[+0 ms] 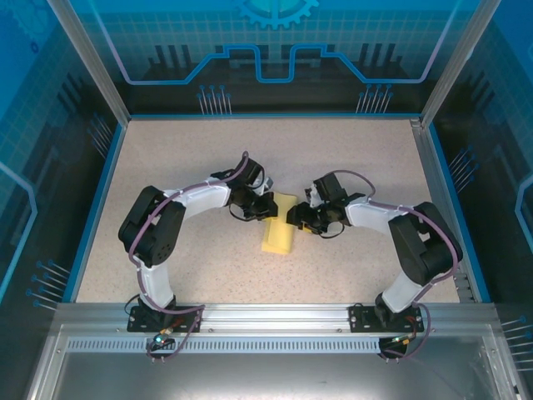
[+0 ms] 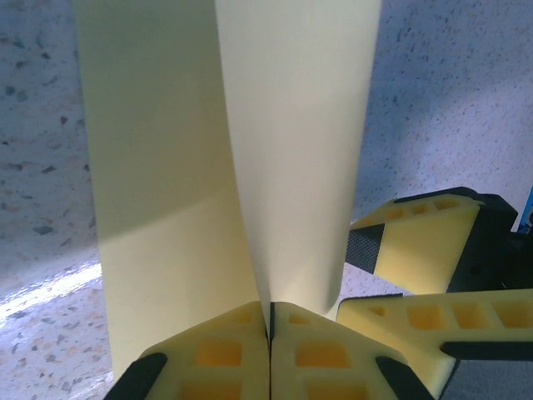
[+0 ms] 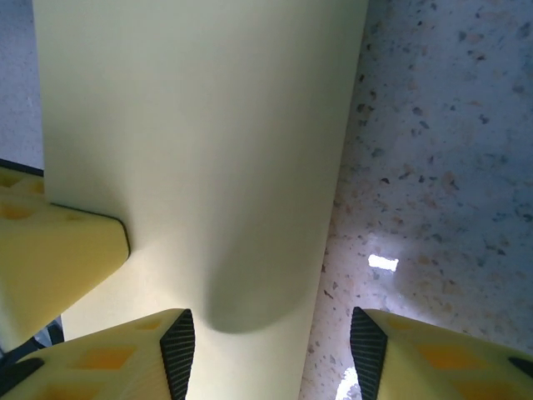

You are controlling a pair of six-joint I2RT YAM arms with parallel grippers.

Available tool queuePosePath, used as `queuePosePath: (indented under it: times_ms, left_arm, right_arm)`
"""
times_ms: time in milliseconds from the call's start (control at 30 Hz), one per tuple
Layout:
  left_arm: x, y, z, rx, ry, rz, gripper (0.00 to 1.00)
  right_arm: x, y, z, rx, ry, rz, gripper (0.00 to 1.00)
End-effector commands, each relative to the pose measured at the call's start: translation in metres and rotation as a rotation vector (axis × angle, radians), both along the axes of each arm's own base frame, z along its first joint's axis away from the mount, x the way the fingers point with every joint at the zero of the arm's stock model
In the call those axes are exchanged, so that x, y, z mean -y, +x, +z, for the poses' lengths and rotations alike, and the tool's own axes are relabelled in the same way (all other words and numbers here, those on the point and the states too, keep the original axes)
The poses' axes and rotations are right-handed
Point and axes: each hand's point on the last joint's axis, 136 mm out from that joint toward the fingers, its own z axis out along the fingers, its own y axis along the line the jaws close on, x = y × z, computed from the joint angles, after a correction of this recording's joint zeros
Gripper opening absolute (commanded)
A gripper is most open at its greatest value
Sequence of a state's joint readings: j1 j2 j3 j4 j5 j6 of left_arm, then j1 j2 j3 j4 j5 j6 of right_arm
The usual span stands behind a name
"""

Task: Fold a paper plane with a square sheet of paper (pick it up from the middle)
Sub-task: First fold in half a square sheet of paper at the center of the table.

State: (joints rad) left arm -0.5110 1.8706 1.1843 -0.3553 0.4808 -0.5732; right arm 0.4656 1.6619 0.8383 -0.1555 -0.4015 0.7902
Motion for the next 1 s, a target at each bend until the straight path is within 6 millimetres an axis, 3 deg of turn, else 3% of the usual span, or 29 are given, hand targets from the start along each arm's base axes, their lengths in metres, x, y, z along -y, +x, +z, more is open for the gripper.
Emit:
queuePosePath:
  times_ms: [0,133,267,433,533,967]
  left_arm:
    - [-0.002,-0.003,0.007,0.017,-0.031,-0.022,0.07]
    - [-0.002,-0.002,0.003,0.013,-0.027,-0.025,0.09]
    - [-0.003,-0.002,0.001,0.015,-0.020,-0.024,0.14]
    - [-0.007,-0.001,0.008,0.041,-0.006,-0.016,0.33]
    - [-0.013,-0.002,0.013,0.061,0.018,-0.003,0.40]
    - [-0.047,-0.004,0.002,0.086,0.174,0.116,0.39]
  right_arm:
    - [-0.009,0.007,0.002,0.018,-0.006,0.006,0.55]
    - [-0.009,0.003,-0.009,-0.013,-0.021,0.013,0.54]
    - [-0.015,0.007,-0.006,-0.001,-0.035,0.023,0.52]
    - [-0.013,0.004,-0.010,-0.009,-0.057,0.023,0.49]
    - [-0.007,0.005,-0.014,-0.015,-0.090,-0.003,0.48]
    - [-0.003,0.003,-0.021,-0.042,-0.193,-0.055,0.53]
